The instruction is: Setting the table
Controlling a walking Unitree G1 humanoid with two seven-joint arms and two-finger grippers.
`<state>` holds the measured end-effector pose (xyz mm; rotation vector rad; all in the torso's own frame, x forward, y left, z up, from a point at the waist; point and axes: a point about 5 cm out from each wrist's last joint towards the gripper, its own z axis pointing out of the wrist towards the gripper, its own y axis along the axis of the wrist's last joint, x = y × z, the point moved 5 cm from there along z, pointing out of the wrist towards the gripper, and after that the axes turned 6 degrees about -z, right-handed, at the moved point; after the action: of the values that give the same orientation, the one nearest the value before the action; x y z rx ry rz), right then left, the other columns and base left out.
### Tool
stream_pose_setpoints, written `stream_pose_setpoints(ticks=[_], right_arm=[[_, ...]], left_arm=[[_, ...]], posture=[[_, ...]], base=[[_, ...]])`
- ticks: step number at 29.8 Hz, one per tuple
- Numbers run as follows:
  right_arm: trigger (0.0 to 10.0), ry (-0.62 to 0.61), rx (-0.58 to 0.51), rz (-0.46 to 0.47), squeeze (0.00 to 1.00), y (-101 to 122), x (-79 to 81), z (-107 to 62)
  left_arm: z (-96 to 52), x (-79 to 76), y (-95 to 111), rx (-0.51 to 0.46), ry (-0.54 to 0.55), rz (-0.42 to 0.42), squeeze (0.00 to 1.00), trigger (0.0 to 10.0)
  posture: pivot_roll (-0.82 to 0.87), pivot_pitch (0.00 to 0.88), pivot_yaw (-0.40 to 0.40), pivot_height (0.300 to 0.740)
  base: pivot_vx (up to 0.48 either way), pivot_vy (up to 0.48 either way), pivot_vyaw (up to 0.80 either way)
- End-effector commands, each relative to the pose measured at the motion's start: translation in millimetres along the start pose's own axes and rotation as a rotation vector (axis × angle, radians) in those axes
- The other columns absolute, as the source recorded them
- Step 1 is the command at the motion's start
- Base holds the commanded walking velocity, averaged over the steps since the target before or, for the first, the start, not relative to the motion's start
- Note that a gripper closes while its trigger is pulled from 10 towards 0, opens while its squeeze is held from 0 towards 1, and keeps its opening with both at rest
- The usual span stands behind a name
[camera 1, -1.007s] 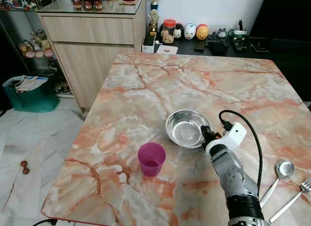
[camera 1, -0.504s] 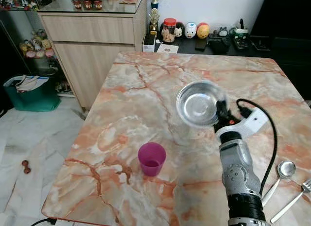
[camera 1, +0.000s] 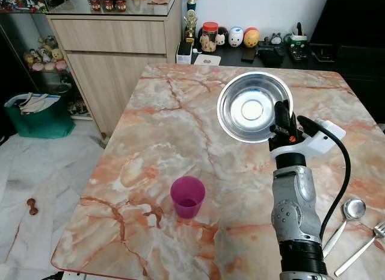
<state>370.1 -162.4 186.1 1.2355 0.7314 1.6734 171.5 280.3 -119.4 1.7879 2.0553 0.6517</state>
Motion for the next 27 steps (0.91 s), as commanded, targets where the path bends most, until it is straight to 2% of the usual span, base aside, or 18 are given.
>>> stream_pose_setpoints(ticks=[1,5,22,27], right_arm=[[10.0,0.015,-0.017,-0.003,0.00,3.4,3.0,1.8],[10.0,0.020,-0.026,0.002,0.00,5.5,5.6,5.0],[10.0,0.019,-0.034,-0.003,0.00,7.4,4.8,5.7],[10.0,0.021,-0.037,0.002,0.00,7.2,6.0,4.2]], left_arm=[[-1.1,0.6,-8.0,0.021,0.005,-0.028,0.00,10.0],[-1.0,-0.7,-8.4,0.018,0.001,-0.045,0.00,10.0],[-1.2,-4.2,-10.8,0.022,-0.019,-0.025,0.00,10.0],[-1.6,-3.9,-13.5,0.029,-0.015,-0.027,0.00,10.0]], posture=[[0.06,0.000,-0.022,0.740],[0.06,0.000,-0.026,0.740],[0.05,0.000,-0.017,0.740],[0.04,0.000,-0.015,0.740]], base=[[0.000,0.000,0.00],[0.000,0.000,0.00],[-0.313,0.000,0.00],[-0.086,0.000,0.00]])
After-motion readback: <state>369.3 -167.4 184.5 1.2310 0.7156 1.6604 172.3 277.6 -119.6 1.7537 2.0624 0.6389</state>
